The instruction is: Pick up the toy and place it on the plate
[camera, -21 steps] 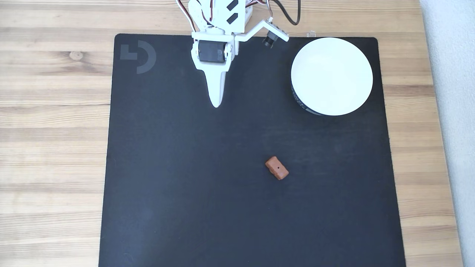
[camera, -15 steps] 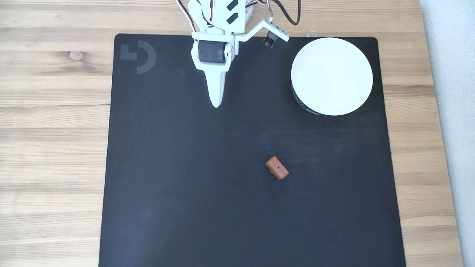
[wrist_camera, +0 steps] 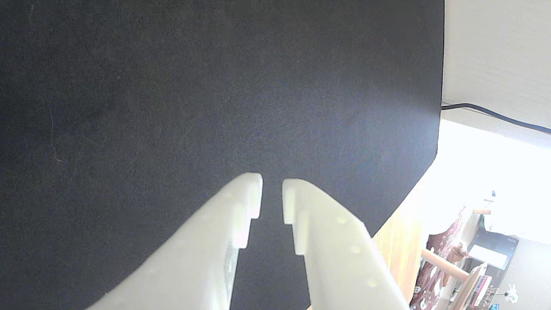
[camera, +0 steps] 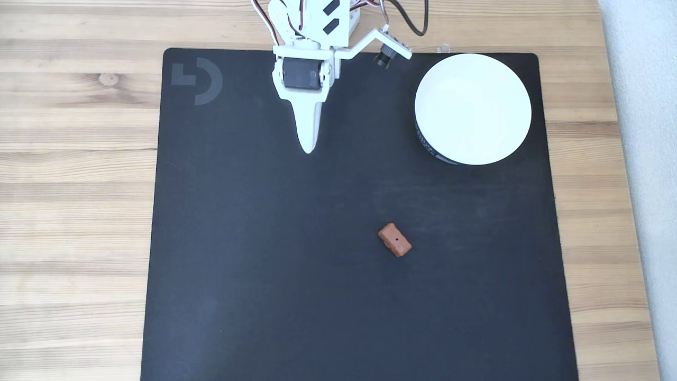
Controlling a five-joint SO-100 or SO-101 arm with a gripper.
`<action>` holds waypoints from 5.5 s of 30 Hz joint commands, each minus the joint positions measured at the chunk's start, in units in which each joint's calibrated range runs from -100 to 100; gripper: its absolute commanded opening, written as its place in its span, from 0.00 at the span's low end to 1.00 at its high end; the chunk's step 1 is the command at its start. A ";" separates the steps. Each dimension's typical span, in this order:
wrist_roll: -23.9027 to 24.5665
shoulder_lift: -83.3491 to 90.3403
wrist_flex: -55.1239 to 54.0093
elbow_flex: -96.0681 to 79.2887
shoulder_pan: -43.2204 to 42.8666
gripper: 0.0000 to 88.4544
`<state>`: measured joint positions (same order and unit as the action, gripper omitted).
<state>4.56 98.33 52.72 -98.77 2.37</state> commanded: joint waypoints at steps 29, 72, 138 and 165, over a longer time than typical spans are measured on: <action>0.25 0.83 0.11 -0.78 0.35 0.03; 0.25 0.83 0.11 -0.78 0.35 0.03; 0.30 -71.45 -11.99 65.20 -12.95 0.03; 0.14 -122.47 13.24 125.23 -23.07 0.03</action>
<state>4.56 -24.56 65.05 23.85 -19.60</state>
